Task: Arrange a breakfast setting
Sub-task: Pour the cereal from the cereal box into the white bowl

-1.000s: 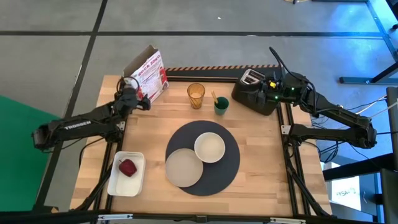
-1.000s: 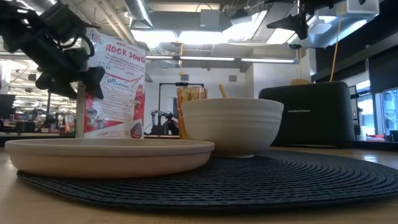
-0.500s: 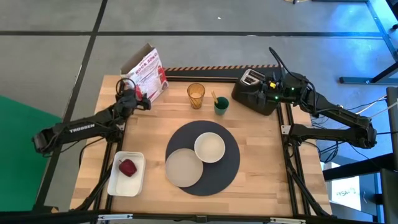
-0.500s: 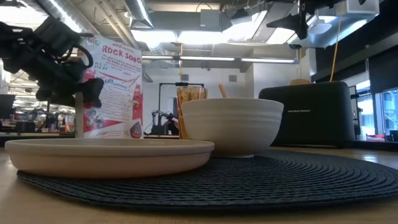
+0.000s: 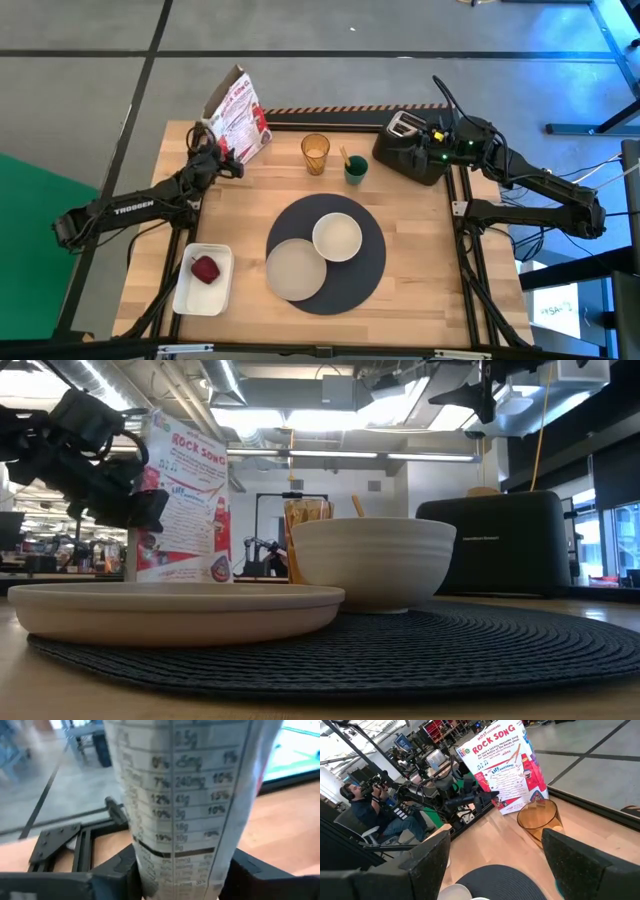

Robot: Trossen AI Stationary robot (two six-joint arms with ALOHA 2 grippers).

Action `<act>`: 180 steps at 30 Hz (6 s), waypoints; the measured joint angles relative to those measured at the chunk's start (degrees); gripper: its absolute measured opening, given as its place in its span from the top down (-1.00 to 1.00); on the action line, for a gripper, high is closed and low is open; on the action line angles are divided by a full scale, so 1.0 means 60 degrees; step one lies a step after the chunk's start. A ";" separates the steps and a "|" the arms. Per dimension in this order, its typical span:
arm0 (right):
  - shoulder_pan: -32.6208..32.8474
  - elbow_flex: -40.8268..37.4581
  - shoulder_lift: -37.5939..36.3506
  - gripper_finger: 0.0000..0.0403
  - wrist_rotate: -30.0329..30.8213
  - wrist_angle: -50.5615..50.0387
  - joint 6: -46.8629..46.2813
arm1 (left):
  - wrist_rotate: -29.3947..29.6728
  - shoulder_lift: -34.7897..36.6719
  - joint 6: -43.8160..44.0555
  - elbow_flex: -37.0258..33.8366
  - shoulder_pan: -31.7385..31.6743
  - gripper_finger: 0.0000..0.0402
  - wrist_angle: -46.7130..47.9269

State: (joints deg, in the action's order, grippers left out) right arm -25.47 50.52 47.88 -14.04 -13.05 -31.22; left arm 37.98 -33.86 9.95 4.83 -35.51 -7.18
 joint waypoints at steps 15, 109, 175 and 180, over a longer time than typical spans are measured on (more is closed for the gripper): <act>0.0000 0.0000 -0.0004 -0.51 0.0083 0.0020 0.0500 | -0.0732 0.0010 -0.3219 0.3626 0.0060 0.18 0.1688; 0.3719 0.3290 0.3427 -0.51 0.2023 -0.0051 0.3980 | -0.4161 -0.8864 -0.5652 1.6642 0.5233 0.28 1.4855; 0.3694 0.3942 0.3419 -0.73 0.1910 -0.1292 0.3149 | -0.4941 -0.8864 -0.4050 1.6634 0.5311 1.00 1.3876; 0.3687 0.3942 0.3863 -0.66 0.1814 -0.1134 0.3141 | -0.4970 -0.8864 -0.3926 1.6634 0.5315 1.00 1.3879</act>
State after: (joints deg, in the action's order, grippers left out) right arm -3.35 74.17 71.06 -3.15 -19.85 -12.37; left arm 8.17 -87.05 -13.60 104.64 -3.62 76.09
